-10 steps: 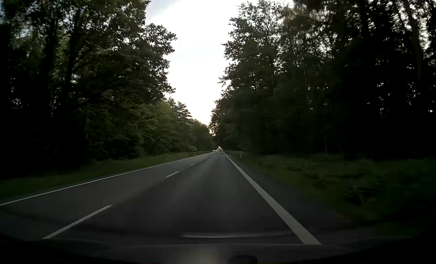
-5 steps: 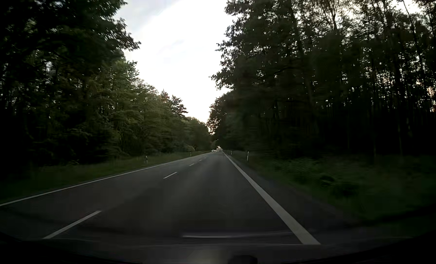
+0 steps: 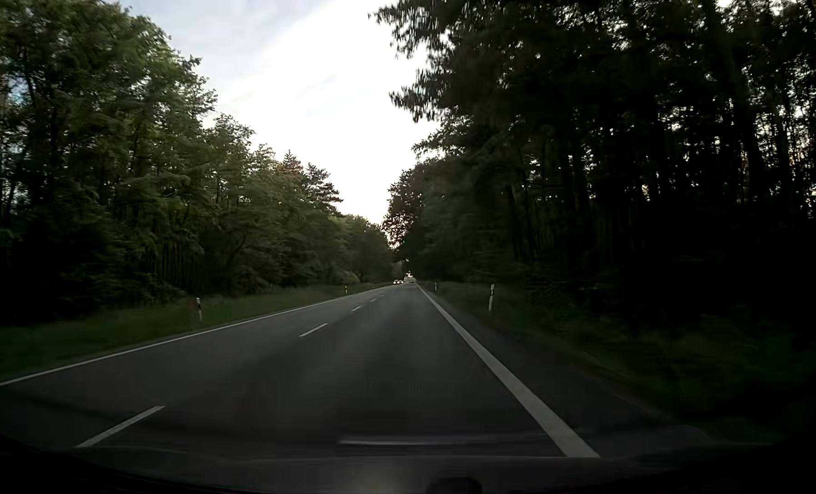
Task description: Follow the waypoints while adhering to traffic rules and regulations
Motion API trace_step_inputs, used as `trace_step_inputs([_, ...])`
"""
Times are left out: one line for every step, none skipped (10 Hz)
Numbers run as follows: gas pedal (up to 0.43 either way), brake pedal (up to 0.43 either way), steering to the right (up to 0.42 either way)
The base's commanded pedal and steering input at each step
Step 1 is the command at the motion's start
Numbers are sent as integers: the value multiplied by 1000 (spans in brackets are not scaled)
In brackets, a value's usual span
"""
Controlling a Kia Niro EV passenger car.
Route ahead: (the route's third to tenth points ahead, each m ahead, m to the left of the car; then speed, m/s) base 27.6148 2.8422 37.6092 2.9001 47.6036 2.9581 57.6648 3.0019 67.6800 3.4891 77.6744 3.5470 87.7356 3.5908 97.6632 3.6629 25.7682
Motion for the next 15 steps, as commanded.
trace_step_inputs([189,0,-2])
trace_step_inputs([189,0,-2])
trace_step_inputs([189,0,-2])
trace_step_inputs([189,0,-2])
trace_step_inputs([189,0,-2])
trace_step_inputs([189,0,-3])
trace_step_inputs([189,0,-3])
trace_step_inputs([177,0,-4])
trace_step_inputs([177,0,-4])
trace_step_inputs([177,0,-5])
trace_step_inputs([177,0,-5])
trace_step_inputs([177,0,-5])
trace_step_inputs([169,0,-4])
trace_step_inputs([169,0,-4])
trace_step_inputs([169,0,-4])
